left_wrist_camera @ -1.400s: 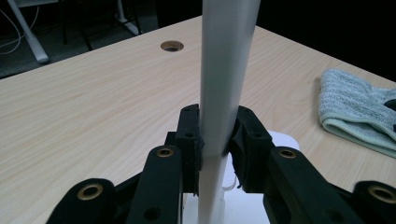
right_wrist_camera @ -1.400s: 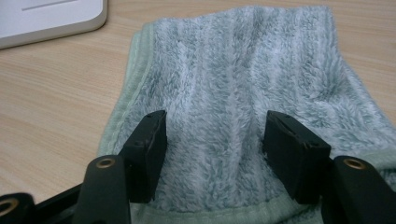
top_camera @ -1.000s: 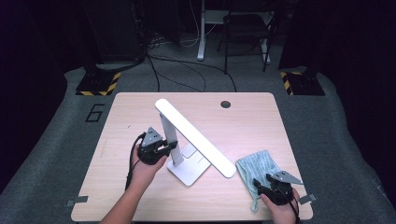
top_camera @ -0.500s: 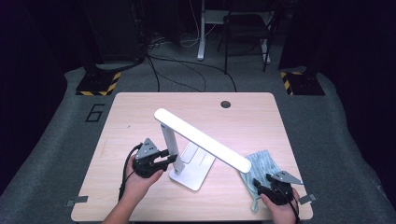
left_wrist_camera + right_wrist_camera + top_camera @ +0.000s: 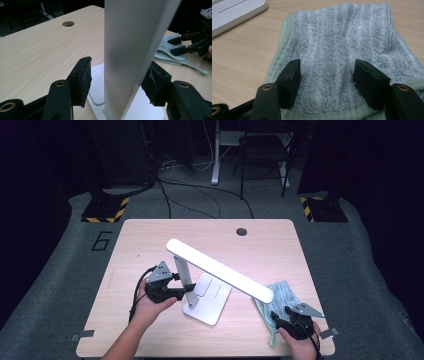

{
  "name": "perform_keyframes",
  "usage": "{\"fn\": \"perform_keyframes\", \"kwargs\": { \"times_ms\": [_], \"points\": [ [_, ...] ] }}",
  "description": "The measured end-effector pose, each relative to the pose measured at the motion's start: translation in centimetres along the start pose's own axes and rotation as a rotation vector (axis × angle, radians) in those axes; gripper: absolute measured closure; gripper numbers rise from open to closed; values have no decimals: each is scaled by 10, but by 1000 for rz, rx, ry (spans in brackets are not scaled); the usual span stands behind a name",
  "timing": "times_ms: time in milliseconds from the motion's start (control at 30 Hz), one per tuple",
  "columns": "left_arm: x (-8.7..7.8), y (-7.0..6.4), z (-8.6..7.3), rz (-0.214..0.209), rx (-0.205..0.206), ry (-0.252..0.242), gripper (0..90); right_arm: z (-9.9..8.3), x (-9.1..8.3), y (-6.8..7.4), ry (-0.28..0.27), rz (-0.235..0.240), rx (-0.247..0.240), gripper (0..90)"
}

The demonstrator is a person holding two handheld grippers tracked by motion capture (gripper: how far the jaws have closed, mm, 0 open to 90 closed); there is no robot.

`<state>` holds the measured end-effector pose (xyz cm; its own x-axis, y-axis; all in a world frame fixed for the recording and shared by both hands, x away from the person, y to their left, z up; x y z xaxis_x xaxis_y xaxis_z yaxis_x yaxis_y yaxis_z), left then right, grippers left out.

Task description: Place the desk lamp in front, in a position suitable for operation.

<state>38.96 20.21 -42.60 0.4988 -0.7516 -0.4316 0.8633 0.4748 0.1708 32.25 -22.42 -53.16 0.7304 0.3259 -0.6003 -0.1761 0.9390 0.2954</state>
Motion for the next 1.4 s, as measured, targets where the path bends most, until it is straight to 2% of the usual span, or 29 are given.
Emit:
{"fn": "perform_keyframes", "kwargs": {
  "times_ms": [33, 100, 133, 167, 233, 367, 433, 467, 667, 900, 967, 1067, 1133, 1233, 1267, 1367, 1400],
  "points": [
    [2, 1, 1, -2, 3, -13, 445, 0, 0, 0, -1, 2, -2, 383],
    [5, 3, 2, -41, 15, -27, 447, 0, 0, 0, -1, 2, -2, 383],
    [6, 4, 4, -58, 29, -17, 446, 0, 0, 0, 1, 3, 2, 383],
    [8, 3, 4, -54, 36, -25, 446, 0, 0, 0, 1, 3, 2, 383],
    [11, 1, 5, -83, 56, -31, 444, 0, 0, 0, 1, 3, 3, 382],
    [9, 0, 5, -73, 68, -20, 447, 0, 0, -1, 0, 4, -2, 382],
    [7, -1, 5, -91, 67, -21, 449, 0, 0, 0, -1, 4, -3, 381],
    [6, -2, 4, -84, 71, -18, 449, 0, 0, 0, -1, 4, -2, 381],
    [-4, -8, 0, -112, 71, -25, 425, 0, 0, 0, -2, 3, -2, 381],
    [-14, -11, -5, -129, 78, -35, 443, 0, 0, 0, -2, 3, -1, 380],
    [-18, -12, -8, -138, 64, -51, 451, 0, 0, -1, -1, 3, -5, 380],
    [-21, -14, -10, -140, 63, -52, 451, 0, 0, 0, -1, 4, -3, 380],
    [-26, -15, -10, -151, 69, -37, 453, 0, 0, -1, 0, 5, -4, 380],
    [-30, -19, -11, -145, 72, -36, 463, 0, 0, 0, 0, 1, -4, 380],
    [-33, -20, -12, -157, 75, -30, 465, 0, 0, 0, -2, 3, -3, 379],
    [-36, -23, -13, -145, 74, -34, 466, 0, 0, 0, 0, 1, -3, 379],
    [-38, -24, -14, -152, 73, -31, 466, 0, 0, 0, 0, 1, -2, 379]
  ]
}}
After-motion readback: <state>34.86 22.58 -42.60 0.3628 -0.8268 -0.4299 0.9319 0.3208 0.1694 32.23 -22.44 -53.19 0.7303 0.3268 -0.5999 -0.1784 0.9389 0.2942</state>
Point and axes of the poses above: each handheld gripper's, and its own axes: x roughly forward along the jaws, z roughly out of its top, y roughly to its left, the point moved 1 cm from there along x, roughly forward along the jaws, and after that the axes turned 15 degrees about x, right-handed, at the moved point
